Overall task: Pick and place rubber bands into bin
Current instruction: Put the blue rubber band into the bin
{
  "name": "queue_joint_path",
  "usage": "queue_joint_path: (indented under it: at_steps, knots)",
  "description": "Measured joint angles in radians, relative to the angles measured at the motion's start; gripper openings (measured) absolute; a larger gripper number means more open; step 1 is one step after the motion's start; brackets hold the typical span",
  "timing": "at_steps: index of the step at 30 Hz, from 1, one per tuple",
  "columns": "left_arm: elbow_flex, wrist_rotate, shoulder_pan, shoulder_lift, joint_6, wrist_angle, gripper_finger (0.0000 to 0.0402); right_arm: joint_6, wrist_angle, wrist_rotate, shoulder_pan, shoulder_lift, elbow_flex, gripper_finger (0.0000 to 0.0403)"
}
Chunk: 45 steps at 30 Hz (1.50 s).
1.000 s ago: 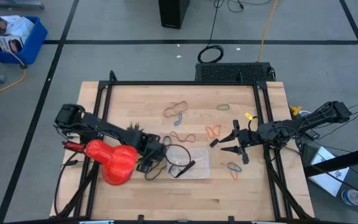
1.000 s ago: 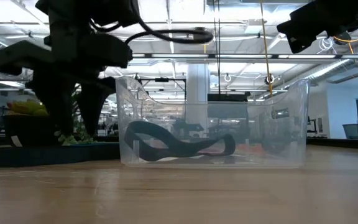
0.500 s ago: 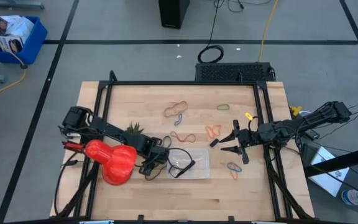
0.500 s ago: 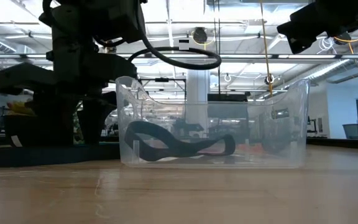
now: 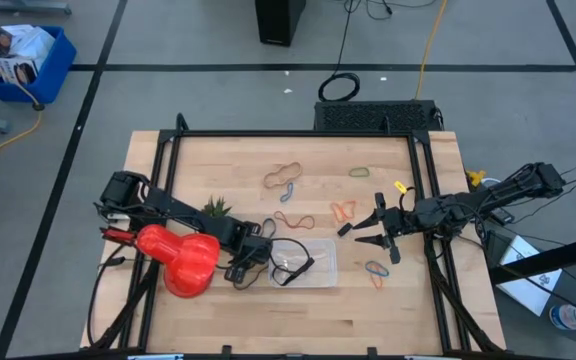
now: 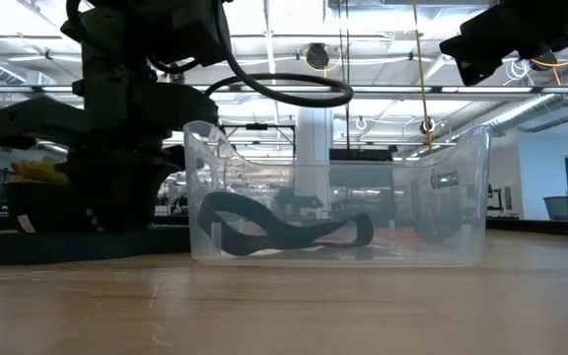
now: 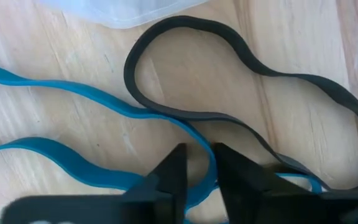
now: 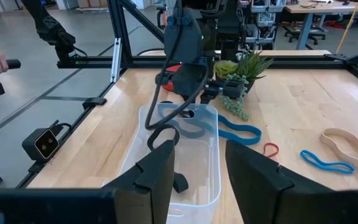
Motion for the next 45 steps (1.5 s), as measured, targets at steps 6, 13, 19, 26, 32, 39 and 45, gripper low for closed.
queue_joint_path:
  at_steps: [6, 13, 19, 26, 32, 39, 45]
  knots:
    - [-0.001, 0.005, 0.0, 0.0, 0.003, 0.011, 0.0013, 0.0, -0.001, 0.0, 0.0, 0.0, 0.0, 0.0141]
    - [-0.005, 0.023, 0.0, -0.041, 0.002, -0.007, 0.0008, 0.0, -0.001, 0.0, 0.0, 0.0, 0.0, 0.0141]
    - [-0.004, 0.026, 0.002, -0.161, 0.001, -0.03, 0.0011, 0.0, -0.001, 0.0, 0.0, 0.0, 0.0, 0.0141]
    - [-0.004, 0.019, 0.042, -0.263, -0.034, -0.04, 0.001, 0.0, 0.0, 0.0, 0.0, 0.0, 0.0, 0.0141]
    - [-0.003, 0.001, 0.088, -0.27, -0.076, -0.027, 0.0006, 0.0, 0.0, 0.0, 0.0, 0.0, 0.0, 0.0141]
    - [0.0, 0.148, 0.161, -0.291, -0.232, 0.176, 0.0005, 0.0, 0.001, 0.0, 0.0, 0.0, 0.0, 0.0141]
    - [-0.001, 0.235, 0.231, -0.286, -0.333, 0.322, 0.0012, 0.001, 0.008, 0.0, 0.0, 0.0, 0.0, 0.0141]
